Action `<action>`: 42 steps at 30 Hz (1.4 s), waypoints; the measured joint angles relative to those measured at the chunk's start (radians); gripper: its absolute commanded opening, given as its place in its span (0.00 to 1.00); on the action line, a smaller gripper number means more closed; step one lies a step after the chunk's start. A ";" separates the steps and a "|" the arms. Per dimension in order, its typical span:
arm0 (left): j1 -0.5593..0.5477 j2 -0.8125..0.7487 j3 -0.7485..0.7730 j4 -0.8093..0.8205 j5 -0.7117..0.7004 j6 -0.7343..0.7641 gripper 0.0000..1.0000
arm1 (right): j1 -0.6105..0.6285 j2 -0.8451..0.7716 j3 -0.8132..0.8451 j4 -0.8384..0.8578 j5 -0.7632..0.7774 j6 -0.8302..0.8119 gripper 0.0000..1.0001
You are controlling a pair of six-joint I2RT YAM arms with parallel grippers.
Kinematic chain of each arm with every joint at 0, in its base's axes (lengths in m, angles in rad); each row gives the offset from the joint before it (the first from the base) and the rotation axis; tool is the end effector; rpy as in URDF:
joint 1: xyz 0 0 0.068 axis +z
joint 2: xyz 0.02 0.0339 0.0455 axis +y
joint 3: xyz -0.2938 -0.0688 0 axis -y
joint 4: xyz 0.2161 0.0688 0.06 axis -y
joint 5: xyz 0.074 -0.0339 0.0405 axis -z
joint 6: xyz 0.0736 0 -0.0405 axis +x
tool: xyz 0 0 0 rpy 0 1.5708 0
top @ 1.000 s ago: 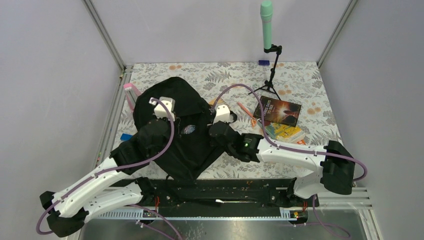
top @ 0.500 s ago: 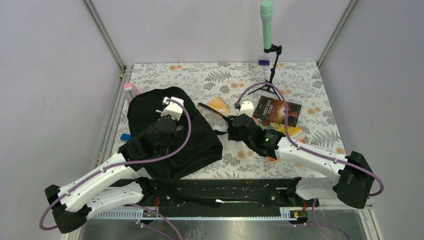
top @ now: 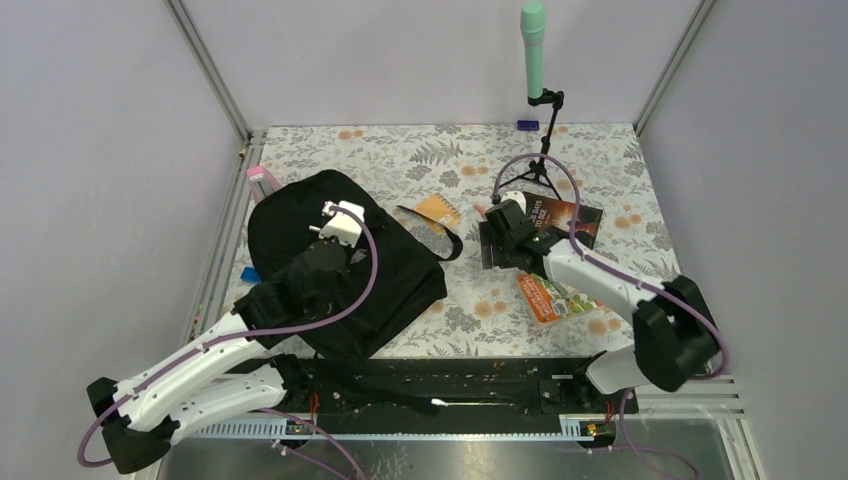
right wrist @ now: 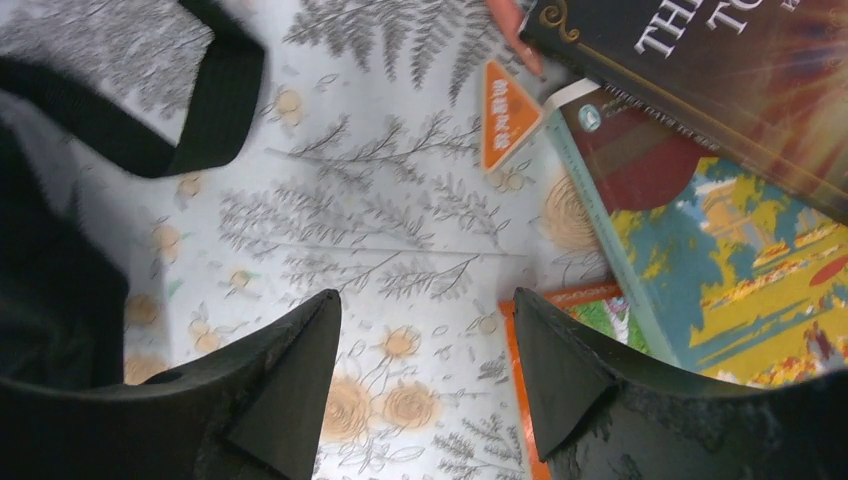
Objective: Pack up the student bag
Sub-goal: Pick up the stationery from the center of the board.
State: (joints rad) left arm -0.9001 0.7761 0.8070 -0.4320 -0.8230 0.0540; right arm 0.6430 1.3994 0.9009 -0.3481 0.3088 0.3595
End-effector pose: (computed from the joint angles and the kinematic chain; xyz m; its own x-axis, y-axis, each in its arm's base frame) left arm 0.1285 -0.0751 0.3375 -0.2362 0.3568 -0.9038 0.1261 0.9335 0.3355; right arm 0.2406 0.1523 0.2444 -0.7054 -0.1097 -0.7003 -0.1730 0.9847 0.0200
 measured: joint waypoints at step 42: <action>0.000 0.018 0.000 -0.029 0.188 -0.047 0.00 | -0.195 0.426 0.224 -0.009 0.027 0.147 0.59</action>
State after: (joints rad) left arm -0.8997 0.7940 0.8070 -0.4614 -0.6346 0.0067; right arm 0.4480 1.8252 1.1248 -0.3569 0.3363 0.5068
